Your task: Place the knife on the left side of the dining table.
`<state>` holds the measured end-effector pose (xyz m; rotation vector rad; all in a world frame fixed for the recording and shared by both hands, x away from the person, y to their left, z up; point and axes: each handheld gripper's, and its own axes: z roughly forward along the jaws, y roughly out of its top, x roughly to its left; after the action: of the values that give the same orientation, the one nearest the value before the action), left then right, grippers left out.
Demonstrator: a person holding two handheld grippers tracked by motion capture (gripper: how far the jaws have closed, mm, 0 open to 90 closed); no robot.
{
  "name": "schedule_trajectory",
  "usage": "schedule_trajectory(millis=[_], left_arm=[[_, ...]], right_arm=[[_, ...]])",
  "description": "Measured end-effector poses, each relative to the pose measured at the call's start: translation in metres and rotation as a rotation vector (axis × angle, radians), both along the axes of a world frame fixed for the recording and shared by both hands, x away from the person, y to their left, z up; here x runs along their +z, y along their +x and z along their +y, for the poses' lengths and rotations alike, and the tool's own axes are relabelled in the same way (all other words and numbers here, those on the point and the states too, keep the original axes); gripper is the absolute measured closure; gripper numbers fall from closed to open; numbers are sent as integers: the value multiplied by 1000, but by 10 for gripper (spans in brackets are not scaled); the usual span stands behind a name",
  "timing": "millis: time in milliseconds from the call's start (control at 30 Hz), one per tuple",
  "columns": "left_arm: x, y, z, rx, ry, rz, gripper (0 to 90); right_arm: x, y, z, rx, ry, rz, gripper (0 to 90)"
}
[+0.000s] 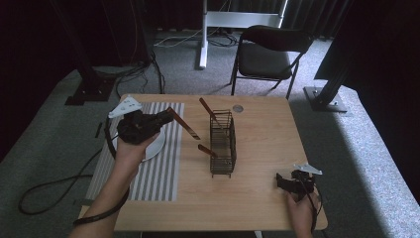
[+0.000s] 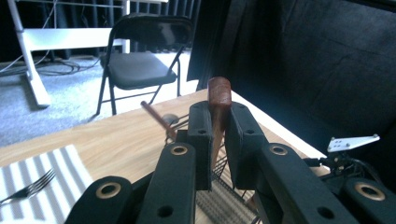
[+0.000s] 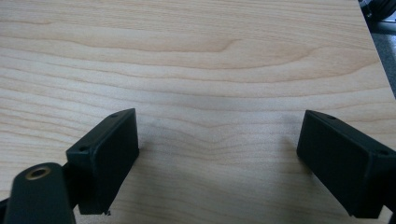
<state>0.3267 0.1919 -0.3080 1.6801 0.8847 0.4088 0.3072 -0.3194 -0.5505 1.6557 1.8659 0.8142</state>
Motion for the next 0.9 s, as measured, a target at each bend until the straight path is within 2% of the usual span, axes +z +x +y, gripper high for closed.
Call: schedule_trajectory(millis=[267,467,667,700,833,900], left_arm=[[-16,-10,26,58,-26,21,815],[-26,-20,42,99,-14,30,815],[-37,-29,56,130,-21,42,815],[-42,-33,61,141,-31,47,815],[-51,-37,67,164,-23,55,815],[-63,-39,73,181,-32,81,815]], right_arm=[[0,0,0,0,0,0,120],[0,0,0,0,0,1,120],[0,0,0,0,1,1,120],[0,0,0,0,1,1,120],[0,0,0,0,0,0,120],[0,0,0,0,0,1,120]])
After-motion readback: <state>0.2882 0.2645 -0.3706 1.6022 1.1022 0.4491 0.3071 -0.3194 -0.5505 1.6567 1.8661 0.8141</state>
